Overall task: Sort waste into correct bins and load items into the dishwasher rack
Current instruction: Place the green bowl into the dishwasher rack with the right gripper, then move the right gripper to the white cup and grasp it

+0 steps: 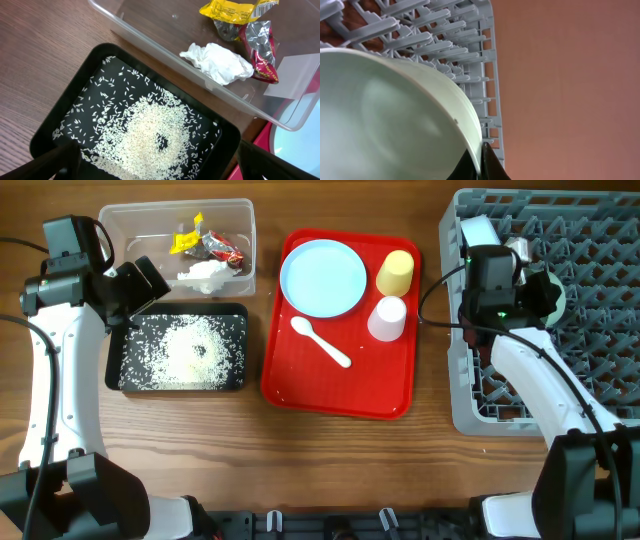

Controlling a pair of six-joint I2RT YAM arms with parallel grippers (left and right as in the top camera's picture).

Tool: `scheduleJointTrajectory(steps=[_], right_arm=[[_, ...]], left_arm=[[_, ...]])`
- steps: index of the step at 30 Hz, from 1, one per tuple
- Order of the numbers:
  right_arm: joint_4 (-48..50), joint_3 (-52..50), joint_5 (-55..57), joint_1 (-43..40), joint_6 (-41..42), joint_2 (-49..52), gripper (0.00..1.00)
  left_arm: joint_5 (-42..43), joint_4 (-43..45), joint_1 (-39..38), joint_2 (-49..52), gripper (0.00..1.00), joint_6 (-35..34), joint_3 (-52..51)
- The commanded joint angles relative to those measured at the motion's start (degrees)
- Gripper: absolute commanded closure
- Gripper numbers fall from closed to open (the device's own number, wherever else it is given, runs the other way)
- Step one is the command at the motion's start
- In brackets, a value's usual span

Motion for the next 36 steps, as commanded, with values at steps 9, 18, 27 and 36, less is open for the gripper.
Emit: scheduleJointTrajectory(steps=[9, 18, 27, 36], right_arm=[[-0.11, -0.92, -5.40, 7.65, 2.60, 1.88, 0.96], [-0.52, -0.92, -2.99, 12.26, 4.57, 1.88, 0.28], [6.49, 0.59, 0.50, 12.59, 10.05, -1.66, 0.00], [-0.74, 17.25, -14.29, 36.92, 21.20, -7.61, 0.10]], left_arm=[[-0.35, 0.15, 0.24, 0.00, 0.00, -0.52, 0.37], [-0.35, 0.15, 0.24, 0.00, 0.00, -0.52, 0.37], [-0.37, 0.15, 0.24, 0.00, 0.00, -0.50, 0.37], [-0.35, 0.15, 0.26, 0.00, 0.00, -0.52, 0.37]])
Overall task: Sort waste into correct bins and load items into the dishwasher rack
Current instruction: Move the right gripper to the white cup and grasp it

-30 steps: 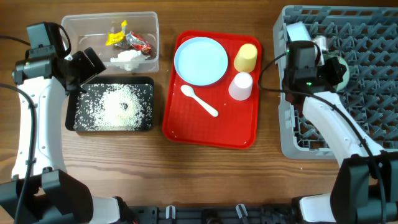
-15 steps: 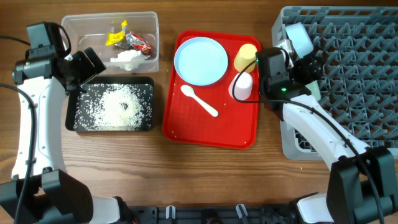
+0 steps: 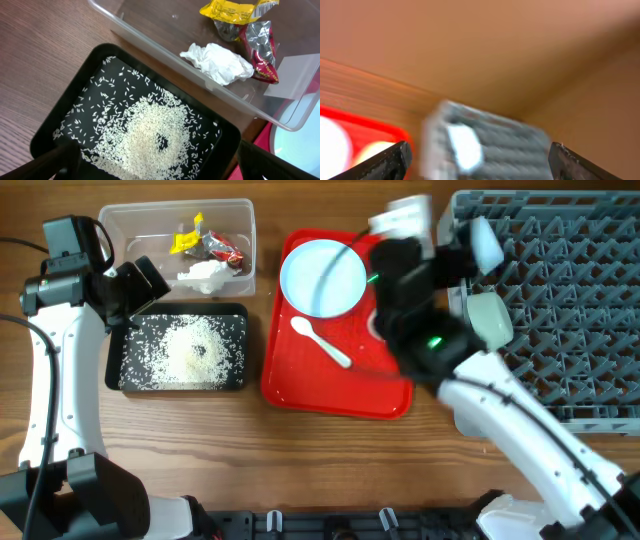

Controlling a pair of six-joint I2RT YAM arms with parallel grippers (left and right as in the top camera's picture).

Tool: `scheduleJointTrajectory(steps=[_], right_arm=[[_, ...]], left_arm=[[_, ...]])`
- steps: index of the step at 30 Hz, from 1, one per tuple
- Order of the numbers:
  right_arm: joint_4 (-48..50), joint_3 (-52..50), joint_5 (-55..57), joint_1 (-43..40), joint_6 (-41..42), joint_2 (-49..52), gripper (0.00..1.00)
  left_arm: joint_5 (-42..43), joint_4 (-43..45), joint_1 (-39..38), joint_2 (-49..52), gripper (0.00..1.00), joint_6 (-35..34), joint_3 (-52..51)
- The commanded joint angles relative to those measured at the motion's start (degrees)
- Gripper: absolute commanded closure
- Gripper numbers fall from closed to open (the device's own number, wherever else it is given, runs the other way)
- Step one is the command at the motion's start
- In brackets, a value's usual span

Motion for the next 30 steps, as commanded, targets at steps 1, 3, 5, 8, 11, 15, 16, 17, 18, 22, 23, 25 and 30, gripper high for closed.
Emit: scheduleJointTrajectory(steps=[1, 3, 5, 8, 11, 15, 16, 17, 18, 22, 23, 25, 30], right_arm=[[-5.31, 1.40, -13.60, 5.07, 13.42, -0.94, 0.09], [-11.87, 1.40, -29.33, 4.83, 22.69, -0.94, 0.09], [-14.80, 1.79, -31.47, 4.83, 24.59, -0.96, 0.09], [-22.45, 5.86, -37.75, 3.63, 29.64, -0.94, 0.08], [-33.05, 15.15, -47.54, -1.92, 30.88, -0.24, 0.00], [-53.46, 33.31, -50.71, -10.45, 29.14, 8.74, 0.00], [-58.62, 36.20, -50.73, -11.76, 29.07, 13.16, 0.00], [-62.62, 37.77, -50.75, -12.63, 28.94, 17.59, 0.00], [-64.48, 37.92, -50.93, -13.03, 28.96, 21.42, 0.00], [-62.20, 37.75, -52.78, -13.07, 29.27, 29.94, 0.00], [-59.45, 37.73, -53.07, -13.07, 29.29, 30.80, 0.00], [-56.11, 37.62, -53.05, -13.07, 29.20, 30.82, 0.00], [-55.45, 36.63, -53.79, -17.16, 30.86, 30.93, 0.00]], left_arm=[[-0.35, 0.15, 0.24, 0.00, 0.00, -0.50, 0.37], [-0.37, 0.15, 0.24, 0.00, 0.00, -0.52, 0.37], [-0.35, 0.15, 0.24, 0.00, 0.00, -0.50, 0.37], [-0.35, 0.15, 0.24, 0.00, 0.00, -0.52, 0.37], [-0.35, 0.15, 0.24, 0.00, 0.00, -0.50, 0.37], [-0.37, 0.13, 0.24, 0.00, 0.00, -0.50, 0.37], [-0.35, 0.15, 0.24, 0.00, 0.00, -0.50, 0.37], [-0.35, 0.15, 0.24, 0.00, 0.00, -0.52, 0.37], [-0.35, 0.15, 0.24, 0.00, 0.00, -0.50, 0.37], [-0.37, 0.15, 0.24, 0.00, 0.00, -0.52, 0.37], [-0.35, 0.15, 0.24, 0.00, 0.00, -0.50, 0.37], [-0.37, 0.15, 0.24, 0.00, 0.00, -0.52, 0.37], [-0.35, 0.15, 0.24, 0.00, 0.00, -0.52, 0.37]])
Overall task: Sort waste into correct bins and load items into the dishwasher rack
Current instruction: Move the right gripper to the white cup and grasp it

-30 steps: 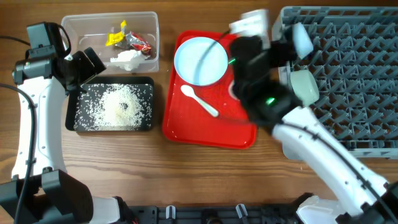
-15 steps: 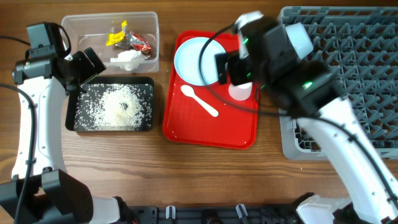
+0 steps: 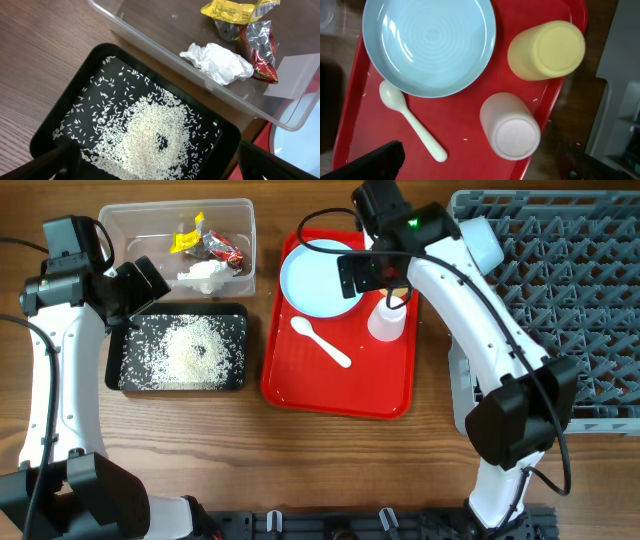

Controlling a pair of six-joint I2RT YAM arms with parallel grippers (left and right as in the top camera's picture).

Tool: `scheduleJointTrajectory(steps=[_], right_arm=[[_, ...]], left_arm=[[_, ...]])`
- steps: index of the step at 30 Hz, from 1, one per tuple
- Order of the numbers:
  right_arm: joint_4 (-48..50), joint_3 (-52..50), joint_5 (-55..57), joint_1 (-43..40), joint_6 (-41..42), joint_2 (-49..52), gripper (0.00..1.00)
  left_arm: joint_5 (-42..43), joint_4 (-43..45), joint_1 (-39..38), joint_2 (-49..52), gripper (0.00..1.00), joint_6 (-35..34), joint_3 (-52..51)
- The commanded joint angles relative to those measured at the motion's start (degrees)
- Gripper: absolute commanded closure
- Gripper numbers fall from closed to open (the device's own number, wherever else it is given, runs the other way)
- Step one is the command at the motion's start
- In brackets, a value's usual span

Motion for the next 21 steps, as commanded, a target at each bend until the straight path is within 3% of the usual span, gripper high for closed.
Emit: scheduleJointTrajectory(steps=[1, 7, 12, 18, 21], right_arm=[[-0.52, -0.94, -3.39, -5.09, 1.03, 0.11, 0.00], [0.07, -5.66, -7.54, -7.85, -0.52, 2.14, 0.01], [-0.33, -6.01, -7.56, -7.78, -0.24, 8.55, 0.10], [4.57, -13.16, -7.56, -7.63, 1.27, 9.07, 0.11], [10.29, -16.17, -7.56, -7.63, 1.27, 9.07, 0.17]], left_arm=[[-0.35, 0.13, 0.24, 0.00, 0.00, -0.50, 0.37], [-0.35, 0.13, 0.26, 0.00, 0.00, -0.50, 0.37], [-0.37, 0.15, 0.24, 0.00, 0.00, -0.50, 0.37], [-0.35, 0.13, 0.24, 0.00, 0.00, -0.50, 0.37], [-0.35, 0.15, 0.24, 0.00, 0.00, -0.52, 0.37]])
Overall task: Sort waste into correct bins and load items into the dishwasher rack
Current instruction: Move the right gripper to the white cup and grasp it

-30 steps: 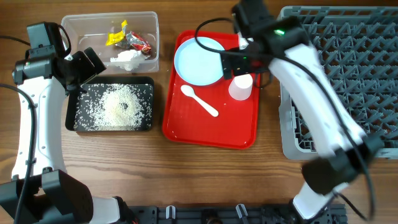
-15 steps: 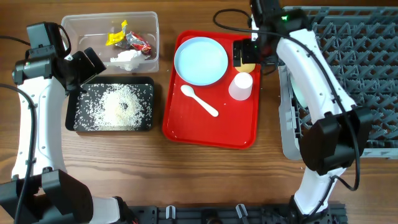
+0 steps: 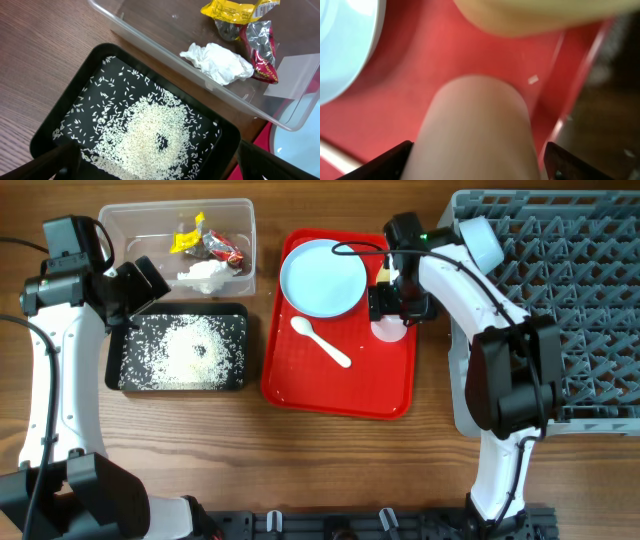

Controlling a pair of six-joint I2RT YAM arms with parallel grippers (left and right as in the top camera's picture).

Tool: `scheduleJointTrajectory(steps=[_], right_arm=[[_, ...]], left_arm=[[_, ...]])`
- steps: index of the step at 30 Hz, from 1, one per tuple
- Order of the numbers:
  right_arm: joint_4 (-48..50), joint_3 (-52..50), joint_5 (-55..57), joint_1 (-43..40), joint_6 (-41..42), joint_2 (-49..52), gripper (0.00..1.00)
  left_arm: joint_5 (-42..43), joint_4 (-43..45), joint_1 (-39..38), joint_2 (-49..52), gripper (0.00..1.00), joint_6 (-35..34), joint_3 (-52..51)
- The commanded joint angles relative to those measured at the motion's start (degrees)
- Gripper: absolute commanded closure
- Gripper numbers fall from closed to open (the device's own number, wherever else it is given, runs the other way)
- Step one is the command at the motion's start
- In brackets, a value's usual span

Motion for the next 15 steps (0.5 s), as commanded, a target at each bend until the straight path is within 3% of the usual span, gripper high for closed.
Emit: scheduleJointTrajectory(steps=[1, 9, 15], right_arm=[[2.29, -1.42, -0.52, 0.42, 1.25, 0.96, 0.18], [-0.42, -1.51, -0.48, 0.42, 2.01, 0.94, 0.48], [-8.26, 0.98, -0.52, 0.42, 1.95, -1.44, 0.56]], left_arm=[[-0.35, 0.17, 0.24, 0.00, 0.00, -0.52, 0.37], [-0.35, 0.15, 0.24, 0.00, 0.00, -0.50, 0.37], [-0.35, 0.17, 0.24, 0.00, 0.00, -0.50, 0.37]])
